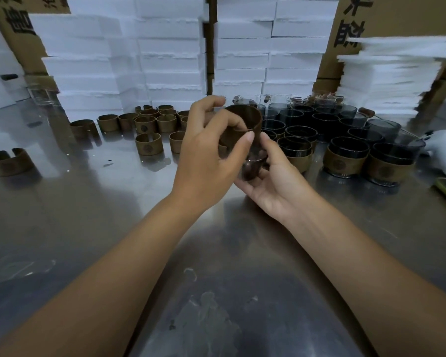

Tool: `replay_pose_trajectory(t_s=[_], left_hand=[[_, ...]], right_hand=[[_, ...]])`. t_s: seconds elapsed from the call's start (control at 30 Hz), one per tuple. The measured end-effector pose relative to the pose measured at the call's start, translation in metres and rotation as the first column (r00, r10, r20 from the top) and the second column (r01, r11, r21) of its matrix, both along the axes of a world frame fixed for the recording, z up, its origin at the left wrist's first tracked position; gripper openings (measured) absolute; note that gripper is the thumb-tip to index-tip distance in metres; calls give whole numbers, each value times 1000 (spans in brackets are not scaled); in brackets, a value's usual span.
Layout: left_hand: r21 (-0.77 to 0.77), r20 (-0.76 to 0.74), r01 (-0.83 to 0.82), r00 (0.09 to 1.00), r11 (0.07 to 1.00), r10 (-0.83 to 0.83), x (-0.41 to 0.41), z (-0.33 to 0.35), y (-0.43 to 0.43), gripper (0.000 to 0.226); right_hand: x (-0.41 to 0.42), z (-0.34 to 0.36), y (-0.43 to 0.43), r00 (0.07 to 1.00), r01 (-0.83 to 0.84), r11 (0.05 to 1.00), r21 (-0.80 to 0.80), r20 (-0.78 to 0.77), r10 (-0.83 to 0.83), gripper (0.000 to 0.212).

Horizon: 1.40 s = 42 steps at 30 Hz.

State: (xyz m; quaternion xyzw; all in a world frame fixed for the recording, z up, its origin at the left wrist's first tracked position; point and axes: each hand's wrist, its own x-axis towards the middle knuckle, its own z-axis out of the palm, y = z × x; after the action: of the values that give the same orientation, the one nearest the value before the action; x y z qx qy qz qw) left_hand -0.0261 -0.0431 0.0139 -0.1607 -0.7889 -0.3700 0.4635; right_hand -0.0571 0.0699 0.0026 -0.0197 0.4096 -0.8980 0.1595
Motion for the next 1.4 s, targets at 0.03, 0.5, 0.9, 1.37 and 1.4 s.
replay_pose_trajectory(t_s=[0.03, 0.5, 0.9, 1.37, 1.4], left_hand=[[12, 17, 16, 1000, 1000, -16, 1, 0, 1, 17], [350, 271, 236, 901, 906, -339, 1, 4, 0, 56], [344, 308, 270, 873, 899, -379, -2, 0, -2, 53], [601, 314, 347, 726, 720, -612, -3, -3, 0, 37], [614, 312, 340, 725, 712, -615, -4, -3, 0, 35]], right_hand=[[0, 0, 0, 1000, -5, 1000, -31, 5, 5, 23], [5, 6, 2, 999, -41, 999, 35, -29, 42, 84], [5, 6, 6, 998, -55, 998, -23, -33, 54, 63], [9, 10, 6, 1000, -8, 1000, 9, -30, 8, 52], [10, 11, 6, 999, -2, 1000, 12, -33, 3, 53]])
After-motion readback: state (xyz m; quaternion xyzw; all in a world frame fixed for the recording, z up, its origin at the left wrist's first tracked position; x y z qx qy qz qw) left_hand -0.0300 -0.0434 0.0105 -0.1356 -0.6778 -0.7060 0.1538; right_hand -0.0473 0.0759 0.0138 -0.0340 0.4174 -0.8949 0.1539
